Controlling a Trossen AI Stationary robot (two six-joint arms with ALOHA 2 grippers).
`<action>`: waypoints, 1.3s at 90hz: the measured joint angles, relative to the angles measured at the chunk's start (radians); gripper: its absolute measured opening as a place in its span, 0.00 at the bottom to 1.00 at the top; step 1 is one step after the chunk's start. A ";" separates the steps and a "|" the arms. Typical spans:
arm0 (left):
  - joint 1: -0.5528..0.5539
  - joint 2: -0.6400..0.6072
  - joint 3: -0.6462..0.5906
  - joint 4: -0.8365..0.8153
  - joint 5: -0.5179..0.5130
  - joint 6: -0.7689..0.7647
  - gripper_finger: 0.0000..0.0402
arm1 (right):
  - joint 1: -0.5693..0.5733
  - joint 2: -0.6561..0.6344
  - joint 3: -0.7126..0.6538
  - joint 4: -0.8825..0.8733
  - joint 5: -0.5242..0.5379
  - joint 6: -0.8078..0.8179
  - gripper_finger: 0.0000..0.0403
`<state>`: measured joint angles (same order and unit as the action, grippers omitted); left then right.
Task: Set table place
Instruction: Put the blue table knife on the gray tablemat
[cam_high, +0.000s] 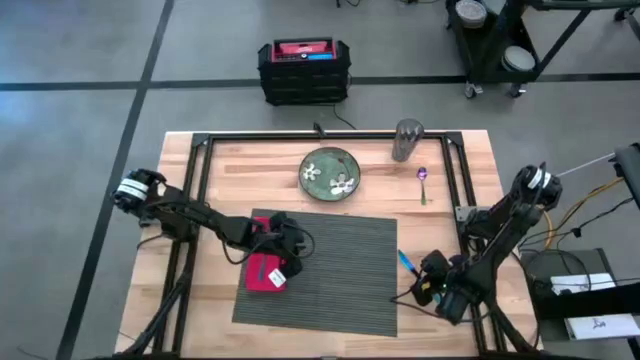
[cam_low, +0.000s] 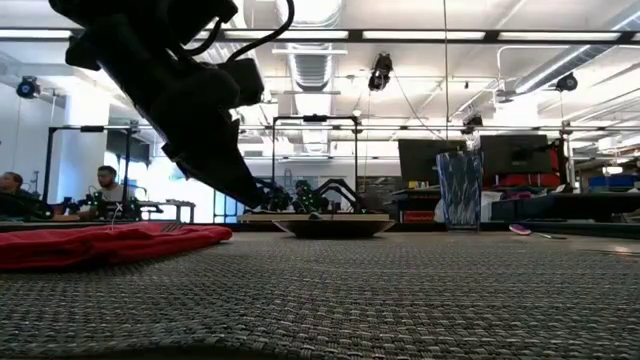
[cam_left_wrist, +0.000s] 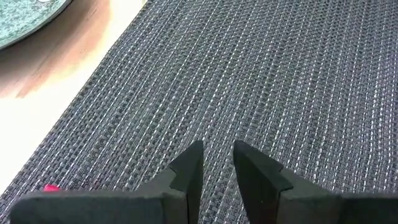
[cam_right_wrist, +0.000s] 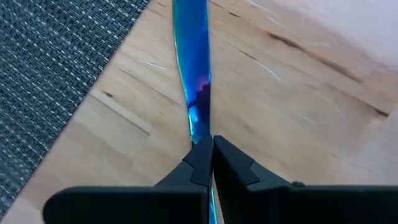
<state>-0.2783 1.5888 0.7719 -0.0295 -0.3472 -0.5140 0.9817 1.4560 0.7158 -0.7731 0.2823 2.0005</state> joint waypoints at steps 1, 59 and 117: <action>0.000 0.000 0.000 0.005 0.001 0.000 0.19 | 0.000 -0.005 0.000 0.000 -0.005 -0.004 0.00; -0.002 0.230 0.154 0.151 0.179 0.087 0.19 | -0.011 0.075 -0.016 0.191 -0.080 -0.346 0.00; 0.003 0.340 0.232 0.135 0.171 0.111 0.19 | -0.072 -0.043 0.038 -0.077 -0.018 -0.420 0.00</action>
<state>-0.2749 1.9287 1.0035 0.1059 -0.1758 -0.4030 0.9097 1.4128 0.7541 -0.8498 0.2647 1.5800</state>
